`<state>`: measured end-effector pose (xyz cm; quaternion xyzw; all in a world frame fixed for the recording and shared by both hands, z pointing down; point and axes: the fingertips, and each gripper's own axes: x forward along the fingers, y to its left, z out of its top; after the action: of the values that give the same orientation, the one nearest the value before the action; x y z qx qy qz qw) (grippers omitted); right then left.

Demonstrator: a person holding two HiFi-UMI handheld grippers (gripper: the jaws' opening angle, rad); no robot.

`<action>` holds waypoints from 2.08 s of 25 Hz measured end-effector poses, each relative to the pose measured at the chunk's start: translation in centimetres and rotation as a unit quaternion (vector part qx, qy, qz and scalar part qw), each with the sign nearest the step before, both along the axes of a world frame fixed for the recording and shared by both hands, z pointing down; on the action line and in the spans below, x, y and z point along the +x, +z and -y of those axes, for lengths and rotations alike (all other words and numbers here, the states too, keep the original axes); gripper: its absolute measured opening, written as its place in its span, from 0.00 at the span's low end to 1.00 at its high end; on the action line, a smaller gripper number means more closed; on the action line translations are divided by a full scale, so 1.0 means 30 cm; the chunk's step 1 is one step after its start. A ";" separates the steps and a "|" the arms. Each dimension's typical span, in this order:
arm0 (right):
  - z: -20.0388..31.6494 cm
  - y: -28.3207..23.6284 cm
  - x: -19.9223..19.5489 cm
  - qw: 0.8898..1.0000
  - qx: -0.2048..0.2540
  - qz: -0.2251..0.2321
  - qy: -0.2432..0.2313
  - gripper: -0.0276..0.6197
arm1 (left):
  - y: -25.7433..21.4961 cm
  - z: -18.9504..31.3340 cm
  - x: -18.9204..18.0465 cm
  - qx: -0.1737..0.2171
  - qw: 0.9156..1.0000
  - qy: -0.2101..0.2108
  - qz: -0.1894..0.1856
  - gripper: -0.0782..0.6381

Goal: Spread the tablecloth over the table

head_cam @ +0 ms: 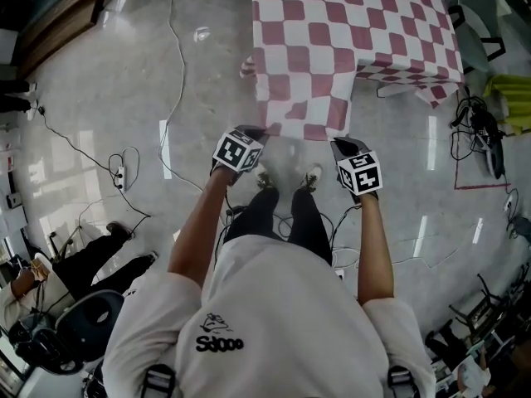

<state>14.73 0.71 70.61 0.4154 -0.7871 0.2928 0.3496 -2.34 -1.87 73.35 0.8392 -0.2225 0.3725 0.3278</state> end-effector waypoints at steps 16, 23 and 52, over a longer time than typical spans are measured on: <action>-0.045 0.134 0.101 0.998 -0.051 -0.010 -0.023 0.26 | 0.142 -0.048 0.044 -0.009 0.998 -0.037 0.050 0.34; -0.048 0.101 0.140 0.998 -0.055 0.001 -0.030 0.36 | 0.137 -0.080 0.033 -0.014 0.997 -0.049 0.059 0.42; 0.436 -0.863 0.197 0.966 0.255 -0.033 0.011 0.08 | -0.836 0.405 0.143 0.309 0.948 -0.046 -0.066 0.16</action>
<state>20.64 -12.36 44.71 0.5093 -0.8187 0.0726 0.2550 1.96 -14.02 48.27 0.9111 -0.3426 0.2137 0.0833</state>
